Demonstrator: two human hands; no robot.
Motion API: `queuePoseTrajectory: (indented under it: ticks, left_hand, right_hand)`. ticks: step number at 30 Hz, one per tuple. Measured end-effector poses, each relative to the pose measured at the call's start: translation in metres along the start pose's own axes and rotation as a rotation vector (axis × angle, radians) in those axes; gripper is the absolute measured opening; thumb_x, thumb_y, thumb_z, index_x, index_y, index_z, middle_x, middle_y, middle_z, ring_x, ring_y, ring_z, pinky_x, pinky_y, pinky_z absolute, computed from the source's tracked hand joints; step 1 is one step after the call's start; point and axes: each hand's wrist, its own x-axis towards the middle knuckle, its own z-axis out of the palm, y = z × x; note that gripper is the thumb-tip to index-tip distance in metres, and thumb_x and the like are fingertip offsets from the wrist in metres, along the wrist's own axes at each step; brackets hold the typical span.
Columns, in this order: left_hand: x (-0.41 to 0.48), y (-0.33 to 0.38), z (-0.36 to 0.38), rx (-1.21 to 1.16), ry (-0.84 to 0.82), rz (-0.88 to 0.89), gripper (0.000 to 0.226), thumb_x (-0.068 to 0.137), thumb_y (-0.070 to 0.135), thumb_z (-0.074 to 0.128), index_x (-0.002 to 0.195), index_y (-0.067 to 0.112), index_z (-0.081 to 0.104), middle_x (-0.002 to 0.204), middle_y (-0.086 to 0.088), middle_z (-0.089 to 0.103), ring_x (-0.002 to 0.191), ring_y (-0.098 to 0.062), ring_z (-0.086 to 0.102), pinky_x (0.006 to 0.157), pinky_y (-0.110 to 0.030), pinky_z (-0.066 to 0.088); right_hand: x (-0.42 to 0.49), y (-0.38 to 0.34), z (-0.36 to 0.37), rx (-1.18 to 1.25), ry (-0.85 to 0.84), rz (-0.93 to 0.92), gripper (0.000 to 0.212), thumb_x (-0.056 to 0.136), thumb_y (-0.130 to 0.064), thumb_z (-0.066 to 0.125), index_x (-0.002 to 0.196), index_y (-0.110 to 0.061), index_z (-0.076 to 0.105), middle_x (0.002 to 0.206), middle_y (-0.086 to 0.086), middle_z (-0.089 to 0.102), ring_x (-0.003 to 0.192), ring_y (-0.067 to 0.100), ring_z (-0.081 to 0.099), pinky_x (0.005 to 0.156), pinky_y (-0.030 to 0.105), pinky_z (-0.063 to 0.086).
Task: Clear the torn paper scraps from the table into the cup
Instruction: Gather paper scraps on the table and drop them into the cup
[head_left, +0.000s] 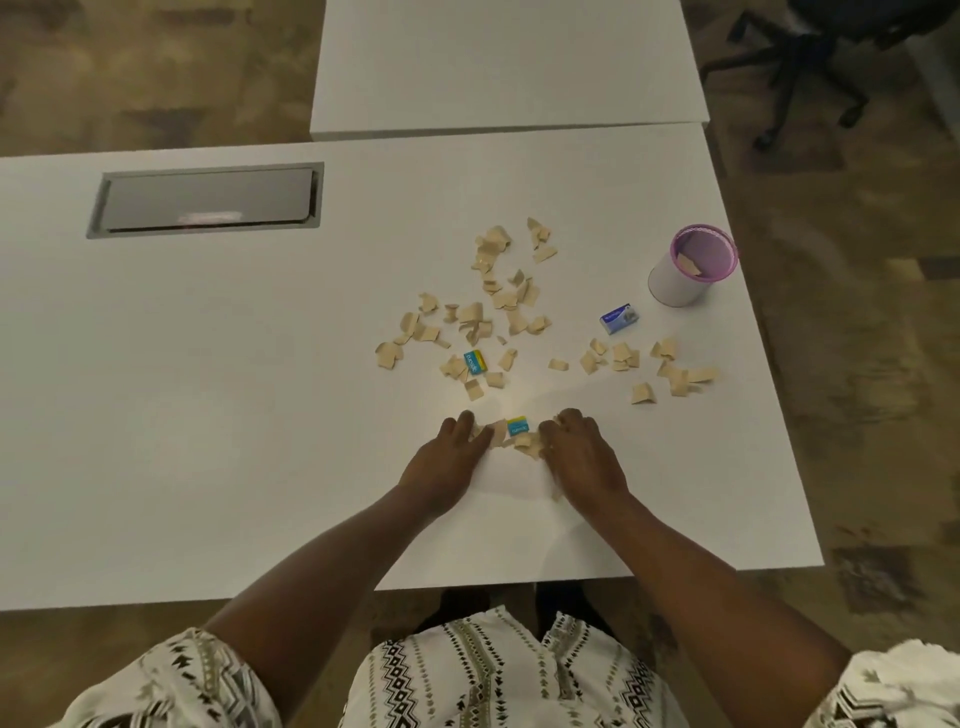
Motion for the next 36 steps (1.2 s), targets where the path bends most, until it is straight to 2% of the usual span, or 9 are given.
queuePoseTrajectory:
  ticks: [5, 9, 15, 17, 20, 22, 27, 32, 36]
  left_hand:
    - [0.005, 0.001, -0.002, -0.005, 0.041, 0.001, 0.048, 0.094, 0.013, 0.051, 0.141, 0.012, 0.040, 0.135, -0.013, 0.039, 0.113, -0.030, 0.045, 0.077, -0.042, 0.054]
    - [0.008, 0.003, -0.003, -0.027, 0.080, -0.020, 0.030, 0.091, 0.009, 0.050, 0.122, 0.010, 0.050, 0.121, -0.011, 0.045, 0.103, -0.029, 0.047, 0.067, -0.040, 0.050]
    - [0.011, 0.004, -0.003, -0.072, 0.129, -0.071, 0.021, 0.095, 0.014, 0.049, 0.115, 0.012, 0.052, 0.112, -0.009, 0.046, 0.097, -0.026, 0.048, 0.067, -0.039, 0.050]
    - [0.012, 0.006, -0.004, -0.094, 0.143, -0.079, 0.018, 0.095, 0.013, 0.050, 0.112, 0.012, 0.055, 0.108, -0.009, 0.048, 0.094, -0.025, 0.049, 0.065, -0.037, 0.048]
    - [0.013, 0.008, -0.005, -0.112, 0.153, -0.098, 0.017, 0.095, 0.014, 0.052, 0.112, 0.013, 0.057, 0.107, -0.007, 0.050, 0.092, -0.023, 0.050, 0.069, -0.037, 0.051]
    - [0.014, 0.010, -0.006, -0.127, 0.163, -0.111, 0.018, 0.096, 0.014, 0.052, 0.112, 0.014, 0.058, 0.106, -0.006, 0.051, 0.092, -0.022, 0.051, 0.072, -0.038, 0.053]
    - [0.015, 0.015, -0.014, -0.178, 0.215, -0.157, 0.018, 0.096, 0.008, 0.049, 0.109, 0.013, 0.061, 0.105, -0.006, 0.053, 0.094, -0.022, 0.052, 0.073, -0.037, 0.052]
    - [0.017, 0.017, -0.024, -0.208, 0.267, -0.236, 0.015, 0.097, 0.013, 0.049, 0.105, 0.015, 0.062, 0.102, -0.004, 0.054, 0.095, -0.022, 0.051, 0.071, -0.038, 0.052]
    - [0.025, 0.021, -0.035, -0.227, 0.351, -0.286, 0.014, 0.097, 0.017, 0.052, 0.100, 0.016, 0.066, 0.099, -0.001, 0.058, 0.092, -0.021, 0.052, 0.067, -0.036, 0.051]
  right_hand:
    - [0.007, 0.003, -0.004, 0.093, 0.055, 0.005, 0.018, 0.096, -0.013, 0.051, 0.109, -0.015, 0.064, 0.112, 0.007, 0.057, 0.096, 0.025, 0.055, 0.070, 0.036, 0.050]
    - [0.009, 0.009, -0.005, 0.179, 0.093, 0.006, 0.017, 0.092, -0.015, 0.061, 0.108, -0.012, 0.065, 0.112, 0.009, 0.057, 0.096, 0.029, 0.057, 0.073, 0.037, 0.051]
    - [0.009, 0.012, -0.009, 0.197, -0.059, -0.001, 0.059, 0.082, -0.043, 0.073, 0.131, -0.017, 0.053, 0.133, 0.006, 0.046, 0.116, 0.025, 0.050, 0.090, 0.036, 0.051]
    - [0.006, 0.014, -0.010, 0.172, -0.133, -0.020, 0.070, 0.079, -0.044, 0.076, 0.136, -0.017, 0.047, 0.140, 0.007, 0.040, 0.122, 0.026, 0.047, 0.093, 0.037, 0.050]
    - [0.002, 0.019, -0.010, 0.062, -0.131, -0.088, 0.054, 0.087, -0.021, 0.068, 0.135, -0.015, 0.045, 0.141, 0.009, 0.038, 0.119, 0.029, 0.048, 0.086, 0.040, 0.053]
    - [0.001, 0.022, -0.011, 0.000, -0.076, -0.137, 0.038, 0.091, -0.009, 0.057, 0.129, -0.012, 0.050, 0.132, 0.010, 0.045, 0.108, 0.028, 0.051, 0.077, 0.041, 0.053]
    - [0.005, 0.027, -0.019, 0.021, -0.017, -0.159, 0.019, 0.090, -0.001, 0.051, 0.105, -0.010, 0.057, 0.104, 0.009, 0.052, 0.089, 0.025, 0.052, 0.067, 0.040, 0.051]
    - [0.013, 0.034, -0.032, 0.229, 0.085, -0.125, 0.015, 0.088, 0.003, 0.054, 0.093, -0.007, 0.065, 0.091, 0.011, 0.059, 0.077, 0.028, 0.058, 0.064, 0.037, 0.048]
    - [0.024, 0.040, -0.045, 0.467, 0.132, 0.045, 0.016, 0.090, -0.002, 0.058, 0.097, -0.009, 0.070, 0.095, 0.006, 0.066, 0.084, 0.020, 0.060, 0.073, 0.026, 0.047]
